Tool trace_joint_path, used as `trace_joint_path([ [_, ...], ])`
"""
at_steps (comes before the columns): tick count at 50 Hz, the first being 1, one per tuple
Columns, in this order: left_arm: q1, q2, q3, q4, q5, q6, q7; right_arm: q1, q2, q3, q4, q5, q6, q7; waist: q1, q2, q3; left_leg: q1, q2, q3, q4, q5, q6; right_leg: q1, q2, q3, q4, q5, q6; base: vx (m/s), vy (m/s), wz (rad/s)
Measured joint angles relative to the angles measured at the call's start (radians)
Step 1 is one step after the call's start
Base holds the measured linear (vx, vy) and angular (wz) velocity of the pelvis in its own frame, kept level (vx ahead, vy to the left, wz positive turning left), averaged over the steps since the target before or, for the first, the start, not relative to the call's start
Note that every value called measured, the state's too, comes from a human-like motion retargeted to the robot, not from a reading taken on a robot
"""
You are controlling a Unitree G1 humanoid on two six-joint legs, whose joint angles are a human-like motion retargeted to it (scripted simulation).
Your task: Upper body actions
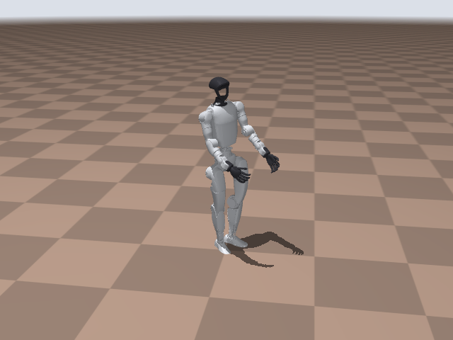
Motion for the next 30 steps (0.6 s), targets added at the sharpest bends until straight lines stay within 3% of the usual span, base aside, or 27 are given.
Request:
trace_joint_path([
  [5,0.15,-0.055,0.025,0.307,0.064,-0.014,-0.012,0.132,-0.011,-0.005,0.348,-0.263,-0.011,-0.167,-0.015,0.003,0.007,-0.003,0.0,-0.004,-0.003,0.003,0.0,-0.003,-0.002,-0.004,-0.001,0.001,0.002,0.03,0.02,0.01],
  [8,0.137,-0.061,0.036,0.575,0.082,-0.014,0.072,0.138,-0.04,-0.007,0.607,-0.431,0.148,-0.279,-0.007,0.006,0.021,-0.001,0.001,-0.004,-0.005,0.004,0.0,-0.001,0.0,-0.004,-0.001,0.002,0.002,0.0,0.0,0.0],
  [10,0.15,-0.073,0.045,0.655,0.06,0.067,0.169,0.143,-0.05,-0.008,0.732,-0.476,0.252,-0.275,-0.002,0.005,0.032,0.0,0.0,-0.003,-0.006,0.004,0.001,-0.001,0.0,-0.002,-0.002,0.002,0.002,0.0,0.0,0.0],
  [12,0.19,-0.102,0.052,0.655,0.008,0.139,0.249,0.168,-0.05,-0.013,0.775,-0.457,0.292,-0.239,0.038,-0.002,0.042,0.003,0.005,0.036,-0.008,0.0,-0.003,0.018,0.016,0.037,-0.018,-0.003,-0.007,0.01,0.04,-1.58],
  [15,0.251,-0.15,0.075,0.655,0.015,0.109,0.179,0.222,-0.037,-0.05,0.756,-0.404,0.292,-0.191,0.247,-0.006,0.044,0.022,0.056,0.249,-0.007,-0.032,-0.028,0.038,0.053,0.256,-0.04,-0.002,-0.011,0.05,0.06,-2.84],
  [18,0.296,-0.171,0.033,0.655,0.12,0.072,0.06,0.254,-0.045,-0.118,0.714,-0.351,0.27,-0.196,0.135,0.006,0.03,0.021,0.054,0.129,0.023,-0.069,-0.046,0.044,0.022,0.141,-0.047,-0.024,0.014,0.05,0.04,1.52],
  [20,0.319,-0.161,0.015,0.654,0.17,0.05,0.066,0.263,-0.055,-0.134,0.693,-0.328,0.257,-0.193,0.073,0.017,0.027,0.013,0.048,0.07,0.028,-0.069,-0.043,0.034,0.002,0.083,-0.034,-0.029,0.031,0.01,0.01,0.91],
  [22,0.329,-0.153,0.034,0.655,0.178,0.038,0.112,0.265,-0.064,-0.113,0.674,-0.322,0.26,-0.162,0.159,0.017,0.043,-0.007,0.065,0.169,0.016,-0.023,-0.028,0.011,0.014,0.179,-0.015,-0.004,0.024,-0.02,0.01,-1.36],
  [26,0.31,-0.125,0.011,0.655,0.183,0.094,0.128,0.257,-0.077,-0.098,0.627,-0.367,0.259,-0.112,0.048,0.014,0.064,-0.002,0.014,0.05,-0.001,-0.002,-0.007,-0.01,0.01,0.051,-0.003,0.01,-0.003,-0.03,-0.01,1.32],
  [30,0.278,-0.104,0.025,0.637,0.229,0.141,0.07,0.265,-0.063,-0.057,0.518,-0.396,0.208,-0.198,0.036,0.009,0.073,0.0,0.01,0.033,-0.003,0.005,-0.006,-0.002,0.006,0.033,-0.005,0.009,-0.004,0.0,-0.01,0.21],
])
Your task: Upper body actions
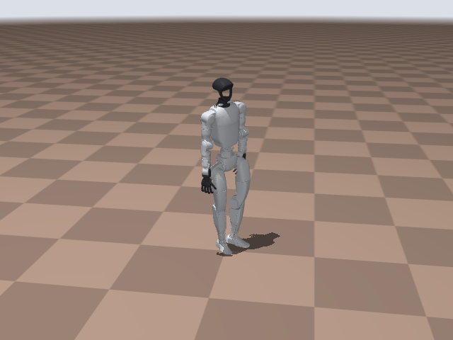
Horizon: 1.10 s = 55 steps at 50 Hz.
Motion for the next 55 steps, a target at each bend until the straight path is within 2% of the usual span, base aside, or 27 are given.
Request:
trace_joint_path([
  [5,-0.018,0.002,0.028,-0.068,0.033,0.002,-0.089,0.02,0.064,0.024,-0.31,0.127,-0.15,-0.088,-0.017,0.0,0.022,0.012,-0.001,-0.008,0.001,0.003,0.001,0.015,-0.001,-0.009,0.0,0.0,-0.001,0.0,0.0,0.0],
  [10,-0.025,-0.008,0.034,-0.087,0.003,-0.014,-0.1,-0.021,0.087,0.105,-0.741,0.301,-0.275,-0.145,-0.037,0.006,0.023,0.021,0.002,-0.005,-0.001,0.004,0.001,0.022,0.003,-0.006,0.001,0.001,-0.002,0.0,0.0,0.0],
  [16,-0.033,-0.008,0.027,-0.073,0.015,-0.02,-0.068,-0.186,0.0,0.185,-1.23,0.465,-0.342,-0.296,-0.04,0.004,-0.004,0.02,0.004,0.002,-0.002,0.002,0.001,0.015,0.007,0.001,0.001,0.003,-0.003,0.0,0.0,0.0],
  [21,-0.023,-0.003,0.027,-0.073,0.031,-0.029,-0.068,-0.391,-0.144,0.152,-1.513,0.489,-0.414,-0.37,-0.041,-0.006,-0.03,0.013,0.001,-0.007,-0.002,0.002,0.002,0.011,0.005,-0.008,0.002,-0.001,-0.002,0.0,0.0,0.0],
  [24,-0.021,-0.001,0.033,-0.06,0.026,-0.03,-0.07,-0.531,-0.208,0.107,-1.579,0.424,-0.401,-0.479,-0.039,-0.009,-0.039,0.012,-0.001,-0.011,-0.003,0.001,0.003,0.009,0.003,-0.011,0.003,-0.002,-0.001,0.0,0.0,0.0],
  [27,-0.023,0.001,0.043,-0.04,0.02,-0.027,-0.066,-0.679,-0.23,0.085,-1.573,0.411,-0.347,-0.55,-0.035,-0.009,-0.042,0.013,-0.001,-0.008,-0.005,0.0,0.003,0.006,0.002,-0.009,0.005,-0.001,0.0,0.0,0.0,0.0],
  [32,-0.028,0.008,0.058,-0.022,0.025,-0.023,-0.056,-0.85,-0.239,0.056,-1.526,0.535,-0.234,-0.409,-0.017,-0.012,-0.039,0.013,-0.001,0.0,-0.006,0.0,0.003,0.001,0.002,-0.001,0.005,0.002,-0.001,0.0,0.0,0.0],
  [35,-0.024,0.012,0.064,-0.021,0.026,-0.024,-0.05,-0.869,-0.266,0.04,-1.536,0.566,-0.198,-0.346,-0.01,-0.017,-0.037,0.011,-0.002,-0.005,-0.006,0.001,0.003,0.002,0.0,-0.006,0.004,0.0,0.0,0.0,0.0,0.0],
  [40,-0.017,0.006,0.082,-0.014,0.02,-0.023,-0.05,-0.789,-0.284,0.002,-1.62,0.518,-0.222,-0.294,-0.021,-0.012,-0.039,0.008,-0.004,-0.016,-0.006,0.001,0.004,0.005,0.0,-0.017,0.003,-0.004,0.002,0.0,0.0,0.0],
  [43,-0.016,0.003,0.092,-0.009,0.018,-0.024,-0.048,-0.692,-0.271,-0.016,-1.694,0.498,-0.271,-0.307,-0.029,-0.007,-0.036,0.008,-0.002,-0.015,-0.004,-0.001,0.004,0.005,0.002,-0.016,0.003,-0.005,0.002,0.0,0.0,0.0],
  [47,-0.021,0.0,0.098,-0.009,0.028,-0.023,-0.05,-0.505,-0.256,-0.032,-1.796,0.517,-0.358,-0.322,-0.033,-0.003,-0.028,0.009,-0.001,-0.014,-0.004,-0.003,0.004,0.006,0.003,-0.014,0.002,-0.005,0.002,0.0,0.0,0.0],
  [50,-0.03,-0.001,0.097,-0.015,0.033,-0.021,-0.05,-0.304,-0.244,-0.047,-1.875,0.514,-0.465,-0.327,-0.028,-0.004,-0.018,0.01,-0.002,-0.018,-0.003,-0.004,0.003,0.009,0.001,-0.018,0.002,-0.006,0.003,0.0,0.0,0.0],
  [53,-0.038,-0.002,0.09,-0.025,0.03,-0.021,-0.052,-0.09,-0.2,-0.056,-1.892,0.427,-0.559,-0.329,-0.017,-0.005,-0.015,0.008,-0.004,-0.025,-0.004,-0.003,0.003,0.011,-0.001,-0.025,0.0,-0.009,0.005,0.0,0.0,0.0],
  [55,-0.038,-0.005,0.086,-0.032,0.023,-0.024,-0.051,0.032,-0.158,-0.073,-1.871,0.311,-0.594,-0.255,-0.013,-0.005,-0.015,0.006,-0.005,-0.031,-0.004,-0.002,0.002,0.013,-0.003,-0.03,-0.002,-0.011,0.005,0.0,0.0,0.0],
])
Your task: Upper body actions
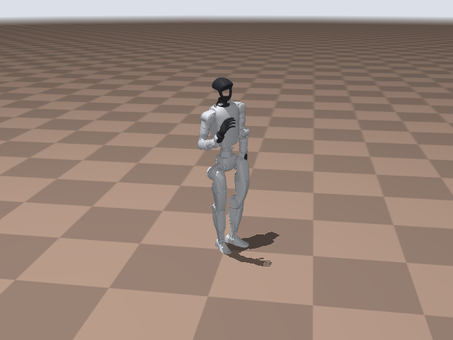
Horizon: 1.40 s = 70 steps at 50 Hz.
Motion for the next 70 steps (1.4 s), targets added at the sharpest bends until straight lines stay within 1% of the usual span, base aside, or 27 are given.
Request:
trace_joint_path([
  [2,0.004,-0.002,-0.004,-0.008,-0.01,-0.003,-0.002,0.084,0.035,-0.02,0.044,-0.108,0.017,0.162,-0.005,0.002,-0.001,0.0,-0.001,-0.006,0.0,0.001,0.0,0.003,-0.001,-0.005,-0.001,-0.001,0.001,0.0,0.0,0.0],
  [5,0.011,-0.003,-0.011,-0.013,-0.02,-0.006,-0.006,0.151,0.055,-0.038,0.105,-0.237,0.104,0.434,-0.018,0.009,0.004,0.004,-0.001,-0.008,0.001,0.001,0.001,0.008,-0.001,-0.008,-0.001,-0.002,0.002,0.0,0.0,0.0],
  [8,0.015,0.002,-0.022,-0.013,-0.012,-0.004,-0.008,0.153,0.04,-0.046,0.12,-0.31,0.149,0.524,-0.028,0.016,0.008,0.008,0.001,0.0,-0.001,0.0,0.001,0.007,0.001,0.0,0.0,0.001,0.001,0.0,0.0,0.0],
  [11,0.016,0.007,-0.029,-0.012,0.008,0.0,-0.005,0.12,0.03,-0.044,0.115,-0.319,0.172,0.552,-0.03,0.022,0.004,0.007,0.002,0.009,-0.002,-0.001,0.001,0.001,0.002,0.01,0.0,0.004,0.0,-0.01,0.01,-0.06],
  [13,0.015,0.007,-0.031,-0.011,0.015,0.003,0.0,0.089,0.028,-0.04,0.109,-0.288,0.188,0.562,-0.027,0.024,-0.002,0.005,0.003,0.012,-0.002,-0.001,0.001,-0.004,0.003,0.012,0.001,0.006,0.0,0.0,0.0,0.0],
  [15,0.013,0.007,-0.033,-0.01,0.012,0.003,0.002,0.056,0.029,-0.034,0.1,-0.232,0.192,0.539,-0.021,0.024,-0.007,0.002,0.003,0.012,-0.002,0.0,0.001,-0.006,0.002,0.012,0.001,0.006,0.0,0.0,0.0,0.0],
  [18,0.006,0.006,-0.035,-0.011,-0.002,0.004,-0.004,-0.013,0.033,-0.008,0.094,-0.096,0.173,0.446,-0.015,0.021,-0.009,-0.001,0.002,0.008,0.001,0.0,0.002,-0.006,0.001,0.008,0.002,0.006,0.0,0.0,0.0,0.0],
  [22,0.004,0.005,-0.043,-0.012,-0.008,0.002,-0.004,-0.139,0.049,0.071,0.078,0.132,0.16,0.341,-0.008,0.016,-0.013,0.0,0.002,0.004,0.002,0.001,0.003,-0.005,0.0,0.004,0.005,0.005,0.001,0.0,0.0,0.0],
  [25,0.004,0.004,-0.05,-0.007,-0.006,0.002,-0.004,-0.257,0.048,0.146,0.063,0.207,0.158,0.252,-0.007,0.013,-0.02,0.0,0.002,0.002,0.002,0.002,0.003,-0.007,0.0,0.002,0.006,0.006,0.001,0.0,0.0,0.0],
  [28,0.003,0.004,-0.052,0.0,0.001,0.003,-0.003,-0.375,0.036,0.21,0.061,0.09,0.208,0.221,-0.004,0.008,-0.026,0.0,0.0,-0.003,0.001,0.003,0.003,-0.008,-0.003,-0.003,0.007,0.007,0.002,0.0,0.0,0.0],
  [32,0.002,0.002,-0.033,0.0,0.008,0.001,0.006,-0.494,0.01,0.274,0.078,-0.19,0.35,0.327,0.016,-0.008,-0.029,0.006,-0.003,-0.003,-0.003,0.004,0.003,-0.005,-0.008,-0.003,0.008,0.007,0.003,0.0,-0.05,-0.01],
  [35,0.001,-0.007,0.002,-0.001,-0.019,-0.004,0.013,-0.534,-0.006,0.296,0.086,-0.365,0.414,0.373,0.032,-0.019,-0.029,0.011,-0.005,-0.004,-0.004,0.005,0.003,0.003,-0.009,-0.005,0.008,0.004,0.003,0.02,-0.06,0.03],
  [37,0.006,-0.013,0.02,0.0,-0.042,-0.007,0.009,-0.534,-0.012,0.3,0.078,-0.395,0.4,0.339,0.036,-0.025,-0.03,0.015,-0.008,-0.01,-0.004,0.005,0.004,0.01,-0.01,-0.01,0.008,0.001,0.003,0.0,0.0,0.0],
  [39,0.006,-0.016,0.034,0.006,-0.062,-0.008,0.004,-0.52,-0.012,0.295,0.066,-0.388,0.366,0.261,0.032,-0.026,-0.029,0.017,-0.01,-0.019,-0.003,0.005,0.004,0.017,-0.011,-0.02,0.007,-0.003,0.004,0.03,-0.02,0.25],
  [43,0.013,-0.016,0.044,0.02,-0.066,-0.015,0.018,-0.461,-0.003,0.244,0.029,-0.325,0.325,0.026,-0.036,-0.025,-0.041,0.033,-0.023,-0.089,-0.011,-0.006,0.001,0.024,-0.02,-0.087,0.004,-0.015,0.009,0.03,0.01,0.86],
  [45,0.015,-0.013,0.052,0.027,-0.061,-0.017,0.031,-0.418,0.005,0.204,0.003,-0.298,0.304,-0.169,-0.081,-0.027,-0.049,0.043,-0.03,-0.13,-0.02,-0.012,-0.003,0.024,-0.029,-0.126,0.002,-0.021,0.014,0.02,0.01,0.88],
  [49,0.019,-0.011,0.08,0.036,-0.078,-0.011,0.029,-0.328,0.058,0.123,-0.012,-0.268,0.269,-0.634,-0.093,-0.024,-0.062,0.032,-0.025,-0.127,-0.02,-0.011,-0.007,0.014,-0.028,-0.123,0.002,-0.021,0.014,0.0,0.01,0.05],
  [51,0.018,-0.009,0.091,0.04,-0.092,-0.004,0.023,-0.286,0.1,0.082,0.007,-0.252,0.28,-0.847,-0.06,-0.02,-0.065,0.016,-0.015,-0.086,-0.013,-0.007,-0.004,0.006,-0.018,-0.083,0.002,-0.015,0.011,0.01,0.02,-0.96],
  [52,0.017,-0.008,0.095,0.041,-0.099,-0.001,0.022,-0.268,0.122,0.065,0.02,-0.234,0.291,-0.93,-0.034,-0.017,-0.065,0.006,-0.009,-0.057,-0.008,-0.004,-0.001,0.002,-0.011,-0.055,0.002,-0.011,0.009,0.01,0.01,-1.4],
  [53,0.017,-0.008,0.095,0.04,-0.103,0.001,0.021,-0.254,0.142,0.051,0.033,-0.203,0.304,-0.982,-0.017,-0.016,-0.064,-0.001,-0.002,-0.037,-0.003,-0.002,-0.002,-0.001,-0.008,-0.035,0.003,-0.008,0.008,0.01,0.01,-0.94],
  [55,0.016,-0.007,0.089,0.037,-0.106,0.004,0.019,-0.232,0.18,0.028,0.059,-0.09,0.328,-1.031,-0.018,-0.012,-0.065,-0.004,0.001,-0.031,0.0,-0.003,-0.003,-0.004,-0.005,-0.029,0.002,-0.006,0.007,0.0,0.0,-0.22],
  [58,0.017,-0.004,0.077,0.027,-0.096,0.008,0.012,-0.227,0.219,0.012,0.08,0.115,0.341,-0.957,-0.035,-0.005,-0.063,-0.006,0.002,-0.032,0.002,-0.003,-0.003,-0.005,-0.005,-0.029,0.002,-0.005,0.008,0.0,0.0,0.0],
  [60,0.015,-0.001,0.067,0.022,-0.088,0.009,0.01,-0.232,0.219,0.003,0.083,0.19,0.348,-0.891,-0.045,-0.002,-0.061,-0.007,0.002,-0.031,0.003,-0.004,-0.003,-0.006,-0.005,-0.029,0.003,-0.004,0.008,0.0,0.0,0.0],
  [62,0.015,0.001,0.057,0.017,-0.082,0.008,0.013,-0.236,0.207,0.006,0.079,0.192,0.351,-0.872,-0.049,0.001,-0.06,-0.005,0.002,-0.028,0.001,-0.003,-0.002,-0.007,-0.005,-0.026,0.004,-0.003,0.008,0.0,0.0,0.0],
  [65,0.009,0.003,0.045,0.011,-0.075,0.007,0.014,-0.249,0.176,0.024,0.062,0.134,0.336,-0.853,-0.051,0.001,-0.059,-0.005,0.001,-0.024,0.0,-0.002,-0.001,-0.009,-0.006,-0.022,0.004,-0.001,0.009,0.0,0.0,0.0],
  [68,0.0,0.001,0.036,0.005,-0.069,0.002,0.005,-0.27,0.136,0.053,0.044,0.028,0.297,-0.789,-0.048,0.001,-0.057,-0.007,0.001,-0.023,0.001,-0.002,0.0,-0.011,-0.006,-0.021,0.005,0.0,0.009,0.0,0.0,0.0],
  [70,-0.003,0.0,0.033,0.001,-0.068,-0.002,0.003,-0.286,0.1,0.074,0.033,-0.039,0.276,-0.719,-0.046,-0.001,-0.056,-0.007,0.001,-0.024,0.0,-0.001,0.001,-0.012,-0.007,-0.021,0.006,0.0,0.01,0.0,0.0,0.0],
])
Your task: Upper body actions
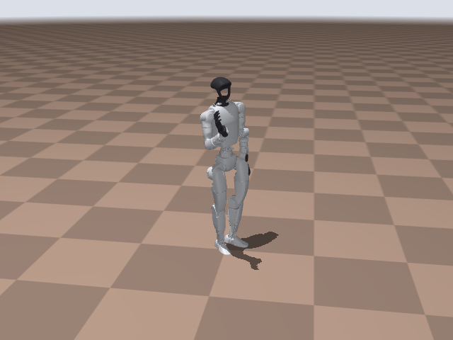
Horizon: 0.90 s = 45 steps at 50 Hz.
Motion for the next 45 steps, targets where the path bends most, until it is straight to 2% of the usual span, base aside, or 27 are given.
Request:
trace_joint_path([
  [5,-0.002,-0.005,-0.003,-0.007,0.002,-0.003,0.0,-0.074,-0.086,0.058,-0.027,-0.159,0.022,0.149,0.004,-0.005,0.0,-0.001,-0.002,-0.004,0.0,0.002,0.001,0.0,-0.003,-0.004,0.002,0.0,0.001,0.0,0.0,0.0],
  [8,0.0,-0.006,-0.011,-0.002,0.007,-0.003,0.005,-0.135,-0.126,0.086,-0.021,-0.241,0.092,0.262,0.012,-0.01,-0.002,-0.002,-0.005,-0.006,-0.001,0.004,0.002,0.0,-0.006,-0.006,0.002,0.0,0.002,0.0,0.0,0.0],
  [15,0.013,-0.005,-0.018,0.024,0.03,-0.002,0.022,-0.285,-0.144,0.138,0.18,-0.429,0.295,0.804,0.027,-0.019,-0.013,0.002,-0.007,-0.001,-0.003,0.004,0.003,-0.001,-0.009,-0.001,0.005,0.001,0.002,0.0,0.0,0.0],
  [18,0.013,-0.005,-0.008,0.033,0.039,0.004,0.022,-0.302,-0.137,0.153,0.231,-0.524,0.35,0.879,0.031,-0.019,-0.007,0.005,-0.007,0.002,-0.004,0.004,0.003,0.001,-0.008,0.001,0.006,0.001,0.002,0.0,0.0,0.0],
  [25,0.025,-0.012,-0.007,0.042,0.032,-0.001,0.024,-0.251,-0.111,0.138,0.186,-0.477,0.269,0.767,0.033,-0.019,-0.001,0.004,-0.011,-0.011,-0.005,0.007,0.006,0.006,-0.01,-0.012,0.005,-0.003,0.004,0.0,0.0,0.0],
  [30,0.03,-0.009,-0.006,0.048,0.045,0.005,0.026,-0.242,-0.106,0.147,0.183,-0.47,0.273,0.765,0.022,-0.013,-0.001,0.004,-0.007,-0.001,-0.004,0.006,0.004,0.001,-0.009,-0.001,0.006,0.001,0.003,0.0,0.0,0.0],
  [36,0.022,-0.005,-0.016,0.04,0.047,0.006,0.019,-0.193,-0.123,0.138,0.148,-0.45,0.243,0.677,0.017,-0.008,0.007,0.003,-0.005,0.004,-0.003,0.007,0.004,-0.002,-0.009,0.004,0.007,0.004,0.004,0.0,0.0,0.0],
  [39,0.008,-0.002,-0.021,0.033,0.043,0.008,0.016,-0.13,-0.127,0.132,0.139,-0.424,0.165,0.6,0.014,-0.005,0.016,0.0,-0.003,0.006,-0.001,0.007,0.003,-0.005,-0.009,0.006,0.007,0.005,0.004,0.0,0.0,0.0],
  [45,-0.014,-0.004,-0.041,0.013,0.046,0.007,0.012,0.081,-0.099,0.141,0.233,-0.35,-0.079,0.41,0.026,-0.001,0.035,0.001,-0.001,0.012,0.001,0.007,0.003,-0.005,-0.008,0.012,0.008,0.008,0.003,0.0,0.0,0.0],
])
